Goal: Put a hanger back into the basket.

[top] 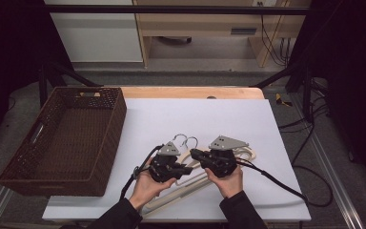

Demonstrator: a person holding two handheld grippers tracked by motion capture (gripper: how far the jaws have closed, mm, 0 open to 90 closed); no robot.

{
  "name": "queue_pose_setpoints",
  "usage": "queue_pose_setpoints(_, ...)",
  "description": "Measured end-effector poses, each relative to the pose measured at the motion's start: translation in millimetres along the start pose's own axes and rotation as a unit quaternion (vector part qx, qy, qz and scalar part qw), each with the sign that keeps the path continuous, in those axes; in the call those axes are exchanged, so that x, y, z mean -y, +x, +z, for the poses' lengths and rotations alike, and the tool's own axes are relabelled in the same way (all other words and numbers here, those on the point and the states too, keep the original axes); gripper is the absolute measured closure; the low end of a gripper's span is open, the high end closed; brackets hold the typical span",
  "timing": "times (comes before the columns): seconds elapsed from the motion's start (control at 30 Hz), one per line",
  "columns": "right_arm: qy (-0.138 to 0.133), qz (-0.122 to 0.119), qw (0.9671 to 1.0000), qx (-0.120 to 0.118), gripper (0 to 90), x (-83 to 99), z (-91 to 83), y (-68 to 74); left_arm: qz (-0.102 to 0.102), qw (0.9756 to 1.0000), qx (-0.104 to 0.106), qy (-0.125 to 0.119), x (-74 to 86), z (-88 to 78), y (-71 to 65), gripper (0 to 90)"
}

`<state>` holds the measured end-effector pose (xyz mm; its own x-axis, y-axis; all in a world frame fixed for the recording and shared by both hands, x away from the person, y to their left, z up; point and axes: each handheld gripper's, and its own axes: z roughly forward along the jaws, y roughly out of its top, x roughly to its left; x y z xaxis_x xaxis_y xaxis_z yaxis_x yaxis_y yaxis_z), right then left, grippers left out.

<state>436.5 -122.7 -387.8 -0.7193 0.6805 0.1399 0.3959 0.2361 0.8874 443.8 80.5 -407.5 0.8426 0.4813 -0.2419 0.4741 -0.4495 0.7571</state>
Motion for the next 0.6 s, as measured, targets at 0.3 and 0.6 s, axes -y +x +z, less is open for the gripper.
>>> queue_pose_setpoints(0.3,-0.014,-0.024,0.9993,-0.025,52.5,-3.4,-32.1,7.1,-0.003,0.9999,0.005,-0.016,-2.2,-10.4,-18.5,85.6)
queue_pose_setpoints(0.6,-0.053,-0.017,0.9984,0.01,26.7,1.3,-59.4,-9.1,0.003,0.999,-0.008,-0.044,-2.8,-33.1,-18.9,85.7)
